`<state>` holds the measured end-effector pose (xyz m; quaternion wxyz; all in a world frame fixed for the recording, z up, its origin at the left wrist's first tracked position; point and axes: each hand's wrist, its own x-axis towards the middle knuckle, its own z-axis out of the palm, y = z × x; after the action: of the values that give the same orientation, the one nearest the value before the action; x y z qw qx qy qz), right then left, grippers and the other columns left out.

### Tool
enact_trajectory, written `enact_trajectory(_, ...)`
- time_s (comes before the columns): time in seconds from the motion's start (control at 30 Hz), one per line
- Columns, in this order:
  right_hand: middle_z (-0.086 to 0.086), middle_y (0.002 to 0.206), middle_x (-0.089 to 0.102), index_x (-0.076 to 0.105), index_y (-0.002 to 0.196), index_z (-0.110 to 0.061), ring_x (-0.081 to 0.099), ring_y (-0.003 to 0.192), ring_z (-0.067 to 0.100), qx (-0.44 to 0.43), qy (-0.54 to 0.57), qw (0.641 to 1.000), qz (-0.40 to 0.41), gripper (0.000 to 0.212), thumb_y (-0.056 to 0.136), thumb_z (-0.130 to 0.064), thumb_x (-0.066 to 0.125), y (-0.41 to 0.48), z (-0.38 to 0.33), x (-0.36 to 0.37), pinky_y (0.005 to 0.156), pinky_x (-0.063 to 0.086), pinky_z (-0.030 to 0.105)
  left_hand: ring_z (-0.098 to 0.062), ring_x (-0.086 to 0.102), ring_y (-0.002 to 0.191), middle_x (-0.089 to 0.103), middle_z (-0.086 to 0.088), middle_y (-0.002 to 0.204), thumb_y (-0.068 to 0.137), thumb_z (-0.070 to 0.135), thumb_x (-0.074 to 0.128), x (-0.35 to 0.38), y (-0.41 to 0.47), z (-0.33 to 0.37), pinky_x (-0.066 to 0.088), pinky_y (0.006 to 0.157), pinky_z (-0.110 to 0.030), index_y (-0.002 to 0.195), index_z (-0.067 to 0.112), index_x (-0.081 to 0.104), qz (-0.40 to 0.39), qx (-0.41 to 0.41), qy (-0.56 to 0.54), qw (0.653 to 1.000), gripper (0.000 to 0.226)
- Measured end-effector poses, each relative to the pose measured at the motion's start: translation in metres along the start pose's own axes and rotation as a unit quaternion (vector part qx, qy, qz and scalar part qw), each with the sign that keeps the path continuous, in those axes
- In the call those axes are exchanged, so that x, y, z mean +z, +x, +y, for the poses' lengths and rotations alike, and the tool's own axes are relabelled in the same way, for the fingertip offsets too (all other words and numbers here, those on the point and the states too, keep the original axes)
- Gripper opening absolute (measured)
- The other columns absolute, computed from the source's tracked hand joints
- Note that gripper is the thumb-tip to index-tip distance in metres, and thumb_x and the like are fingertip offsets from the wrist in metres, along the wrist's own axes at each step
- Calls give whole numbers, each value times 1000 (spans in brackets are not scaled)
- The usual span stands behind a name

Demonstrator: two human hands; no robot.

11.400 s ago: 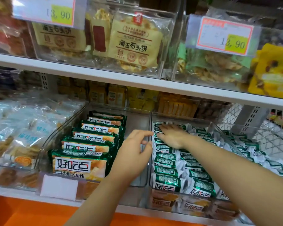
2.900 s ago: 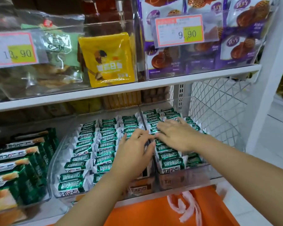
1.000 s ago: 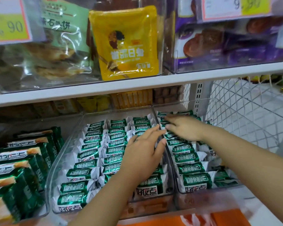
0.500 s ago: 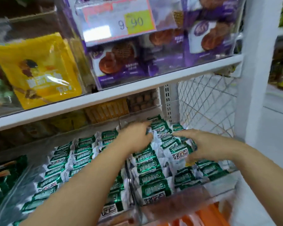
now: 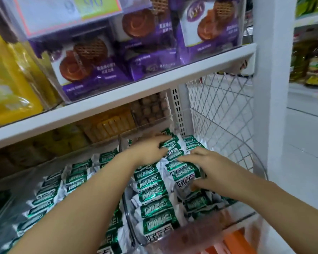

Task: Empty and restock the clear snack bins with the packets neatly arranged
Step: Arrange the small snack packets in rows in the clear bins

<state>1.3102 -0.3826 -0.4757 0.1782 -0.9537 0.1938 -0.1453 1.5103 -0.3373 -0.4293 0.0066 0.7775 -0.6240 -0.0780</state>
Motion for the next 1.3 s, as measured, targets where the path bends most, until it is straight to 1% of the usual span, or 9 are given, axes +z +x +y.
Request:
enact_trajectory(0.1, -16, 116, 33, 26, 146, -42, 42, 81, -3, 11, 8, 1000, -26, 72, 86, -40, 67, -2, 3, 0, 68, 36, 12, -17, 63, 98, 45, -1, 142, 98, 31, 48, -7, -13, 13, 52, 86, -33, 139, 29, 45, 60, 0, -45, 997, 40)
enact_trajectory(0.17, -16, 129, 35, 18, 146, -47, 46, 96, -3, 13, 41, 998, -41, 82, 82, -45, 68, -5, 6, -4, 81, 39, 13, -12, 65, 86, 62, 4, 117, 97, 38, 49, -12, -27, 24, 53, 79, -32, 119, 33, 58, 79, 26, -54, 995, 25)
enact_trajectory(0.33, -17, 150, 21, 14, 148, -46, 30, 133, 3, 26, 62, 995, -68, 88, 82, -38, 72, -7, 9, -11, 109, 28, 21, -8, 56, 98, 57, 16, 111, 88, 51, 60, -5, -55, 23, 43, 95, -37, 111, 36, 63, 21, 46, 33, 998, 28)
enact_trajectory(0.47, -12, 138, 41, 28, 145, -43, 41, 119, 4, 20, 37, 998, -46, 72, 85, -34, 69, -7, 4, -4, 98, 35, 19, -11, 58, 98, 61, 10, 113, 88, 38, 65, 0, -56, 19, 47, 90, -32, 109, 29, 67, 26, 37, -19, 999, 23)
enact_trajectory(0.6, -12, 128, 46, 39, 138, -40, 50, 103, 6, 21, 17, 999, -23, 63, 84, -30, 70, -8, -2, -5, 91, 43, 27, 1, 47, 59, 54, 11, 77, 87, 26, 67, -3, -48, 26, 35, 53, -13, 112, 29, 63, -10, 26, -64, 998, 25)
enact_trajectory(0.67, -12, 125, 46, 41, 132, -40, 52, 94, 6, 21, 17, 999, -18, 59, 83, -28, 71, -9, -4, -4, 87, 45, 29, 3, 43, 56, 49, 12, 75, 85, 18, 69, -5, -44, 28, 31, 47, -9, 110, 28, 61, -24, 27, -101, 994, 28)
enact_trajectory(0.93, -14, 107, 40, 41, 112, -38, 54, 91, 9, 19, 37, 999, 31, 48, 79, -28, 75, -12, -5, -4, 81, 48, 32, -12, 53, 77, 52, 1, 111, 80, 5, 66, -6, -41, 29, 47, 68, -30, 97, 41, 52, -34, 91, -131, 987, 42)
enact_trajectory(1.1, -12, 107, 40, 38, 106, -40, 56, 87, 14, 41, 41, 998, 27, 47, 79, -25, 75, -2, -5, 0, 79, 49, 37, -7, 46, 65, 56, 1, 93, 87, 19, 62, -5, -36, 22, 38, 70, -29, 110, 30, 55, -10, 50, -101, 994, 26)
enact_trajectory(1.3, -18, 116, 33, 39, 128, -44, 47, 90, -3, 32, 46, 998, 20, 56, 82, -38, 71, -2, -2, -2, 76, 46, 23, -1, 50, 83, 55, 11, 106, 95, 32, 49, 1, -38, 8, 35, 103, -49, 114, 35, 59, 50, 6, -56, 997, 22)
